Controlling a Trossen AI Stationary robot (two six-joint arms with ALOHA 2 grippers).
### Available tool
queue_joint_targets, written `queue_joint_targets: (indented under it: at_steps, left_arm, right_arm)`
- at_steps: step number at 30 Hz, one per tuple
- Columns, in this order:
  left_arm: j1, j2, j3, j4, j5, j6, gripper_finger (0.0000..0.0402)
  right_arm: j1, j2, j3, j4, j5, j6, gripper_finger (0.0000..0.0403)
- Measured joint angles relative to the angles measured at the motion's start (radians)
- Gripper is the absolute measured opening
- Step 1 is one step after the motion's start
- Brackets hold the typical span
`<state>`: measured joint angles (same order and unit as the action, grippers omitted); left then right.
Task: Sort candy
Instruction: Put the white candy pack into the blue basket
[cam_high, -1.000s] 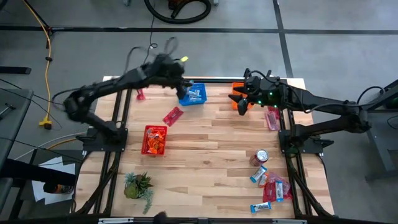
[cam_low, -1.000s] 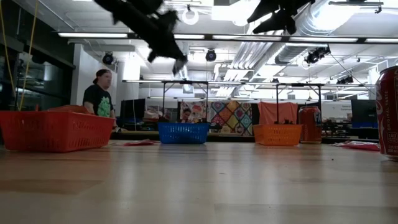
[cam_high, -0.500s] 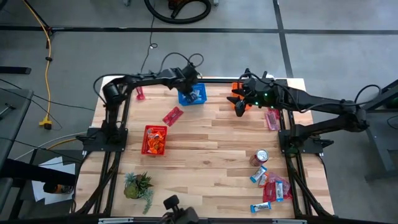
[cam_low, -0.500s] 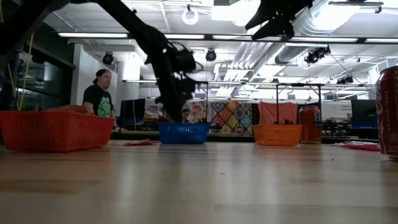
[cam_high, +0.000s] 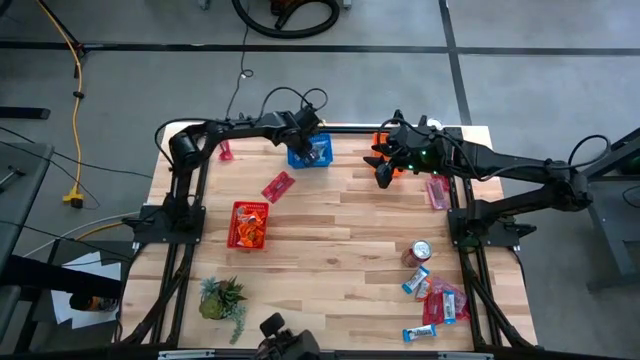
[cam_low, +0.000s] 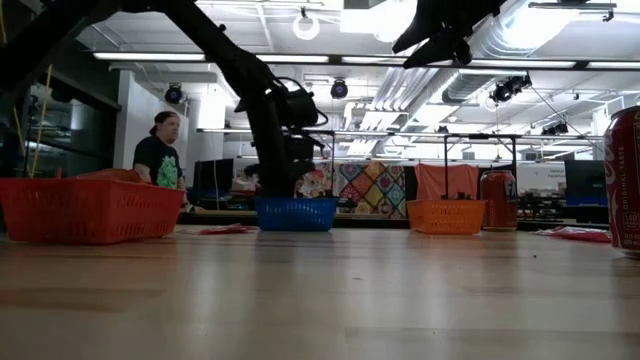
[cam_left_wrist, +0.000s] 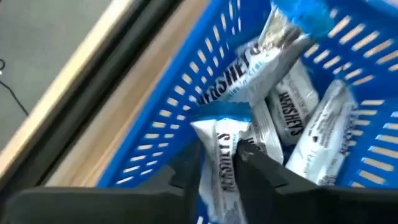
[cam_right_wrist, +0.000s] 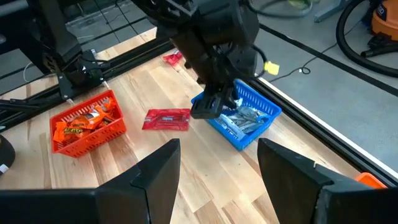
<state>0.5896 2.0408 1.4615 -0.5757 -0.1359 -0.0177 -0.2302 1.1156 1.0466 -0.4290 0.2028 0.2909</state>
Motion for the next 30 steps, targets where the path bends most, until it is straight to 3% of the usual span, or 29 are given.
queue_joint_targets:
  at_steps: [4, 9, 15, 20, 24, 27, 30]
  left_arm:
    - [0.005, -0.034, 0.022, -0.055, 0.004, -0.007, 0.0141]
    - [0.007, -0.100, 0.092, -0.149, 0.008, -0.005, 0.0205]
    - [0.033, -0.252, 0.123, -0.219, 0.200, -0.057, 0.0233]
    - [0.027, -0.401, 0.123, -0.221, 0.283, -0.083, 0.0233]
    - [-0.002, -0.491, 0.123, -0.181, 0.285, -0.083, 0.0232]
    - [-0.023, -0.534, 0.123, -0.117, 0.288, -0.083, 0.0232]
    - [-0.039, -0.548, 0.123, -0.062, 0.299, -0.083, 0.0232]
  right_arm:
    - [0.000, 0.000, 0.000, 0.004, 0.000, 0.007, 0.0209]
    - [-0.009, 0.000, 0.000, 0.008, 0.000, 0.126, 0.0209]
    - [-0.034, -0.008, 0.000, -0.003, -0.033, 0.151, 0.0209]
    - [-0.045, -0.013, 0.000, -0.091, -0.200, 0.182, 0.0209]
    - [-0.018, -0.015, 0.000, -0.201, -0.452, 0.272, 0.0209]
    - [0.059, -0.018, 0.000, -0.274, -0.614, 0.401, 0.0209]
    - [0.206, -0.018, 0.000, -0.337, -0.669, 0.554, 0.0209]
